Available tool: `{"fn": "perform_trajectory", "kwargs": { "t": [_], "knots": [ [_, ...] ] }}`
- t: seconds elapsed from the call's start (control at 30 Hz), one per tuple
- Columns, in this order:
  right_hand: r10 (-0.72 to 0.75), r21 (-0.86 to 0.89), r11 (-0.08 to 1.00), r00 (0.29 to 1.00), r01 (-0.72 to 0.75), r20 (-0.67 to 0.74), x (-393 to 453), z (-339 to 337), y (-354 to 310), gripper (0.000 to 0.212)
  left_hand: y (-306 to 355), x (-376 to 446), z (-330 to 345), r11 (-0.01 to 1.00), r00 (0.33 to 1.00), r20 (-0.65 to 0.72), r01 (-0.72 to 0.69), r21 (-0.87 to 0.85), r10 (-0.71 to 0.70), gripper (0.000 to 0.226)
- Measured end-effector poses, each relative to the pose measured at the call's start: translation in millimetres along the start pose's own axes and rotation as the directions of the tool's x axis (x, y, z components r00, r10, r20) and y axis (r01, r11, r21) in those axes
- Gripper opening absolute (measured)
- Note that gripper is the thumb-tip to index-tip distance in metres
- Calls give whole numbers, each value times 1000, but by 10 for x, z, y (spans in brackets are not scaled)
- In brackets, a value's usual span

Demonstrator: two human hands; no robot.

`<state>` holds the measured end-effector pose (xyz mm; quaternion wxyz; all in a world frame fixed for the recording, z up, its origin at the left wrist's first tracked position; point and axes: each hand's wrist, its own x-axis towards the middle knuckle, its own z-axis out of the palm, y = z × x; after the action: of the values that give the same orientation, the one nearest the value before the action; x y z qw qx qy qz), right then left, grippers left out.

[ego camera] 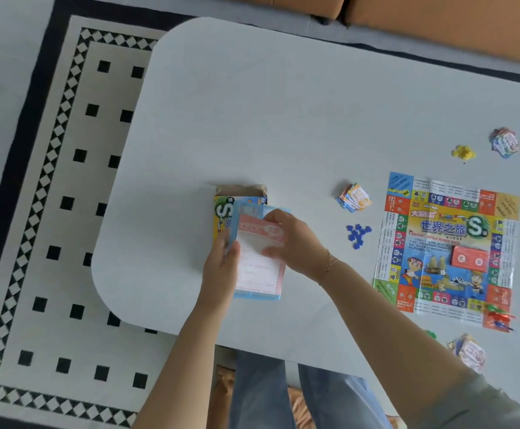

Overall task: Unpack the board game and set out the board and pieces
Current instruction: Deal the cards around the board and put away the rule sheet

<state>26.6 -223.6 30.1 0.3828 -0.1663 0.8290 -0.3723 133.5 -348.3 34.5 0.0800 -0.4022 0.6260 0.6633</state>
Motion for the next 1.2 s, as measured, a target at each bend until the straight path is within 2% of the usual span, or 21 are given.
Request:
{"fn": "perform_trajectory", "kwargs": {
  "t": [0.13,0.2,0.23,0.27,0.3,0.33,0.4,0.43,0.53,0.6,0.67,0.7,0.73,0.77,0.83,0.93,1.07,1.2],
  "knots": [
    [-3,9,1000,985,4,-173,-22,36,28,50,23,9,42,999,999,32,-35,7,34,24],
    [47,23,999,947,-42,-318,-24,65,65,70,37,41,41,999,999,-4,-52,10,52,23],
    [109,90,993,922,-82,-371,-14,68,100,80,55,56,35,998,998,-20,-57,3,57,23],
    [211,220,966,905,-136,-368,-15,46,115,85,86,65,37,998,998,-25,-55,-6,55,23],
    [328,400,895,899,-198,-290,-16,11,121,82,117,76,45,999,999,-23,-44,-25,44,23],
    [405,572,779,903,-256,-147,-27,-28,123,73,145,79,55,998,999,-21,-28,-50,27,23],
    [395,760,565,914,-322,94,-59,-78,142,49,205,96,86,996,1000,-16,-11,-84,10,22],
    [378,793,515,916,-327,133,-77,-88,146,41,218,113,107,998,1000,-3,-12,-69,12,22],
    [391,850,437,913,-296,117,-100,-77,172,32,230,163,151,999,999,26,-27,37,26,20],
    [401,890,369,910,-268,107,-85,-88,205,30,205,255,126,982,992,-61,-103,160,114,23],
    [424,929,298,902,-221,78,-42,-133,247,32,195,416,41,900,928,-224,-196,389,299,25],
    [438,947,260,897,-186,56,-10,-165,261,33,208,509,-8,831,882,-278,-194,522,380,24],
    [445,963,224,895,-148,34,26,-199,263,33,222,604,-64,772,858,-307,-149,618,412,23],
    [443,975,192,896,-110,14,67,-232,243,33,233,700,-106,740,863,-317,-91,666,392,23],
    [432,990,134,902,-43,-19,175,-287,168,29,260,909,-129,713,922,-260,-25,701,288,29],
    [429,999,30,902,26,-37,379,-313,23,21,279,1113,-80,667,975,-85,-77,741,207,37],
    [419,996,-42,906,84,-58,612,-305,-165,27,315,1090,9,741,980,-135,-17,672,144,31],
    [425,990,-84,903,114,-68,698,-313,-286,20,398,831,75,827,971,-110,-120,549,214,30]
  ]
}}
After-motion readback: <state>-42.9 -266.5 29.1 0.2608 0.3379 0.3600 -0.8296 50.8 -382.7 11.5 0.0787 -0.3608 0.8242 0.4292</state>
